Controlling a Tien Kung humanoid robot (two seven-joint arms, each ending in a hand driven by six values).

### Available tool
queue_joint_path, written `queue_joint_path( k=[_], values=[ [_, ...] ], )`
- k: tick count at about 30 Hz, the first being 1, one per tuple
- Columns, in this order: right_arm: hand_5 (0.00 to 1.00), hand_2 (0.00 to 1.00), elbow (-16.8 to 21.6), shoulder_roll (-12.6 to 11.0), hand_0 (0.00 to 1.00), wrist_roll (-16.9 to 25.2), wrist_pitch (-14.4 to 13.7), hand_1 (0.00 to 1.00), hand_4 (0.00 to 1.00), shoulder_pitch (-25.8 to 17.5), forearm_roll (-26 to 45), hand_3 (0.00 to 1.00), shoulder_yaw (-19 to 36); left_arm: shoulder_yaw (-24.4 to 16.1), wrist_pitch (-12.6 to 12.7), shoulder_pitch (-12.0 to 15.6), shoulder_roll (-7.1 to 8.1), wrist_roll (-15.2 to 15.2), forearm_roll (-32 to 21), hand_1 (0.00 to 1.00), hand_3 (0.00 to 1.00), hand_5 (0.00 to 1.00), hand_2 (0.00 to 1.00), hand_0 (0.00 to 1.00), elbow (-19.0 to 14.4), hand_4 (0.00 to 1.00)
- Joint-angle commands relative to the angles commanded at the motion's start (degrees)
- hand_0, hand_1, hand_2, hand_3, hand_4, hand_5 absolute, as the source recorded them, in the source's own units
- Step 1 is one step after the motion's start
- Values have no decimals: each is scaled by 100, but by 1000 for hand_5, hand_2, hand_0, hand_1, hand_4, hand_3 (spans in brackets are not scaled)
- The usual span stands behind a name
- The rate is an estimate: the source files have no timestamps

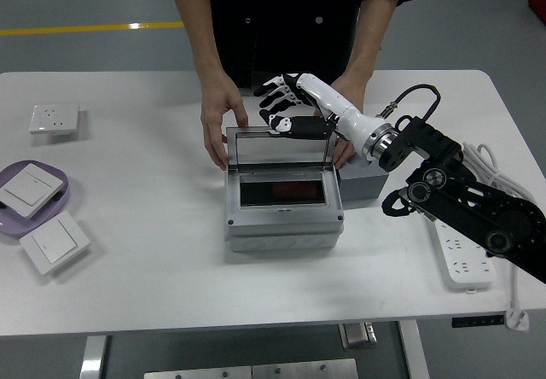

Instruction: Pick up the cylinder from the cube,place it in the box,flap close box

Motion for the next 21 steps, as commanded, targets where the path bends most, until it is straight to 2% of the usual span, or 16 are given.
queue_joint_path(
  k=[3, 8, 17, 21],
  values=[
    [302, 622, -224, -79, 674, -41, 37, 583, 602, -1, -15, 665, -117, 28, 3, -3, -5, -2, -27, 625, 670, 406, 649, 612, 5, 746],
    [301, 621, -128, -197, 672, -76, 54, 578, 602, -125, -82, 664, -142, 138, 11, -10, -13, -8, -135, 625, 668, 402, 650, 613, 32, 747],
    [311, 621, 867, -575, 666, -246, 37, 577, 597, -521, -447, 665, -9, 90, 13, -8, -27, -8, -102, 625, 668, 391, 650, 613, 29, 746],
    [311, 621, 1337, -670, 666, -427, 212, 577, 597, -727, -697, 665, -53, 4, 11, -11, -30, -11, -28, 625, 668, 391, 650, 613, 10, 746]
  ],
)
